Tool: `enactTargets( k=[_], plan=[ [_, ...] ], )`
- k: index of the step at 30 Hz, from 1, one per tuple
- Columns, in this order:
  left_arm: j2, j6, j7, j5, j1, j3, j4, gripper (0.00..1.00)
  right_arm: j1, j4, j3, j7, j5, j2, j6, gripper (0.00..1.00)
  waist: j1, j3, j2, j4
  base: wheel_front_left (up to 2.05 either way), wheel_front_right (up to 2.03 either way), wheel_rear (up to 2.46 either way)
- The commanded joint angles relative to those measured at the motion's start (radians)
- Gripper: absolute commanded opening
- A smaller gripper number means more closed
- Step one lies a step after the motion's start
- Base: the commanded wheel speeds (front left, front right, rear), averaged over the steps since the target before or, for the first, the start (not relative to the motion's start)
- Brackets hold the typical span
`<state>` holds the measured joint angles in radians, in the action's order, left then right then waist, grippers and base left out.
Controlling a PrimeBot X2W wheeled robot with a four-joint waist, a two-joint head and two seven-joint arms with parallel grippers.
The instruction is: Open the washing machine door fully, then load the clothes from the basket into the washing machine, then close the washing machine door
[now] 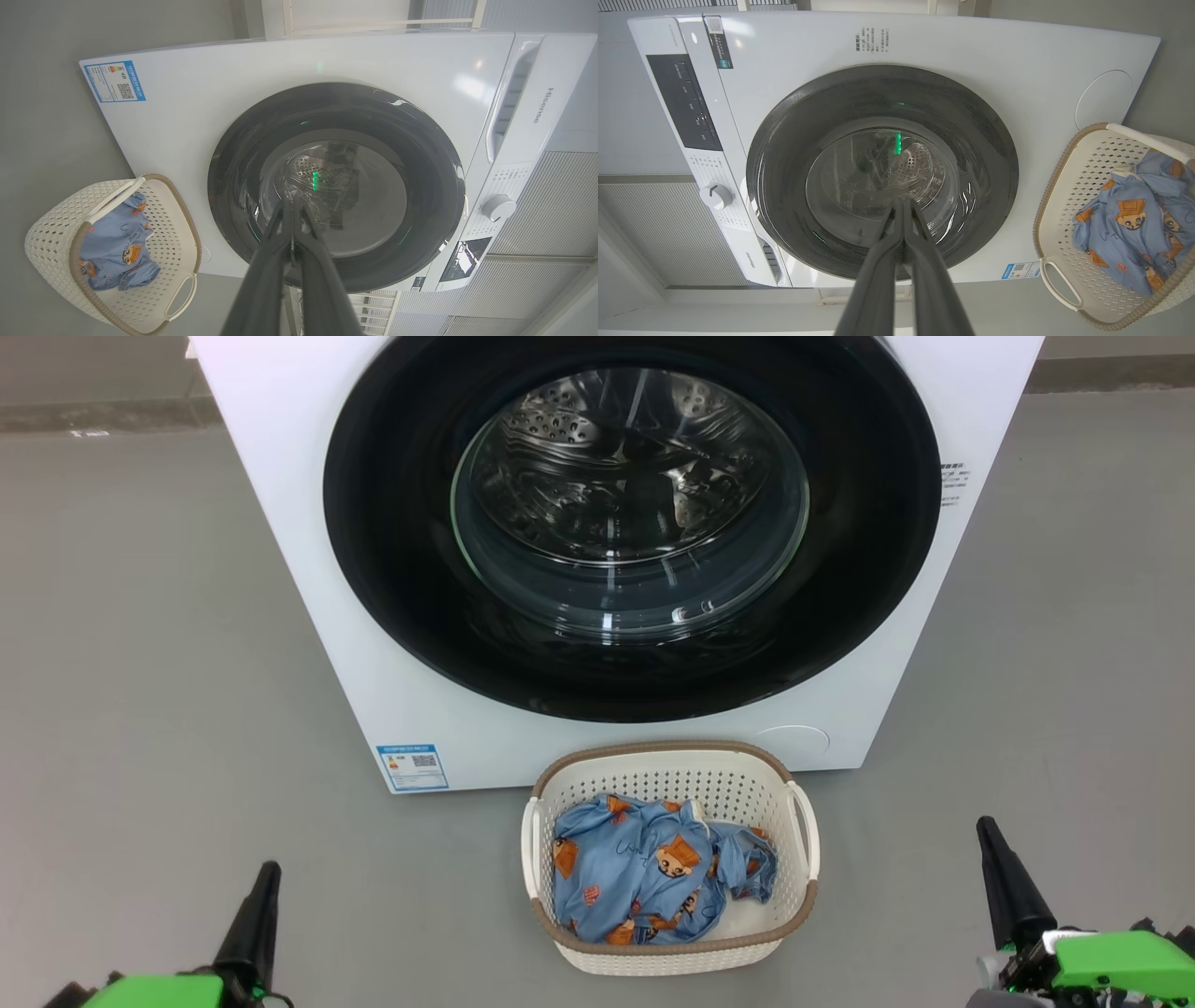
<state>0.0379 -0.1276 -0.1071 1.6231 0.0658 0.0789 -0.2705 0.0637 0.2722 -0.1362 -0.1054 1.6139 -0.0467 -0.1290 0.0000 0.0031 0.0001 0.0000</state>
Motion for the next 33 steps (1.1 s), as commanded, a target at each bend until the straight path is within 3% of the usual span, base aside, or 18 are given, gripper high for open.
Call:
enactTargets(
  k=[1, 2, 3, 13, 21, 33],
  plan=[
    [0.013, -0.003, -0.007, -0.015, 0.042, 0.035, 0.026, 0.0, 0.044, -0.027, 0.022, -0.008, -0.006, -0.004, -0.002, 0.0, 0.0, 0.0, -0.0001, 0.0, 0.0, 0.0, 0.0],
    [0.0, 0.0, 0.001, 0.0, -0.001, -0.001, -0.003, 0.0, -0.001, 0.003, 0.0, 0.001, 0.0, 0.0, 0.0, 0.0, 0.0, 0.0, -0.0001, 0.0, 0.0, 0.0, 0.0],
    [-0.002, 0.0, 0.001, 0.001, -0.005, -0.002, -0.011, 1.0, -0.006, 0.012, 0.0, 0.002, 0.0, 0.002, 0.0, 1.0, 0.0, 0.0, -0.0001, 0.0, 0.0, 0.0, 0.0],
    [-0.018, 0.0, 0.022, -0.008, -0.035, -0.008, -0.035, 1.0, -0.032, 0.034, 0.008, 0.022, -0.017, 0.01, 0.0, 1.0, 0.0022, -0.001, -0.0001, 0.0, 0.0, 0.0, 0.0],
    [-0.016, 0.0, 0.045, -0.029, -0.04, -0.009, -0.022, 1.0, -0.035, 0.01, 0.014, 0.046, -0.063, 0.009, 0.0, 1.0, 0.0001, 0.002, -0.0001, 0.002, 0.0, 0.0, 0.0],
    [-0.012, 0.0, 0.081, -0.156, -0.043, 0.012, -0.014, 1.0, -0.038, -0.032, 0.024, 0.081, -0.225, 0.008, 0.0, 1.0, 0.0, 0.004, -0.0001, 0.003, 0.0, 0.0, 0.0]
  ],
)
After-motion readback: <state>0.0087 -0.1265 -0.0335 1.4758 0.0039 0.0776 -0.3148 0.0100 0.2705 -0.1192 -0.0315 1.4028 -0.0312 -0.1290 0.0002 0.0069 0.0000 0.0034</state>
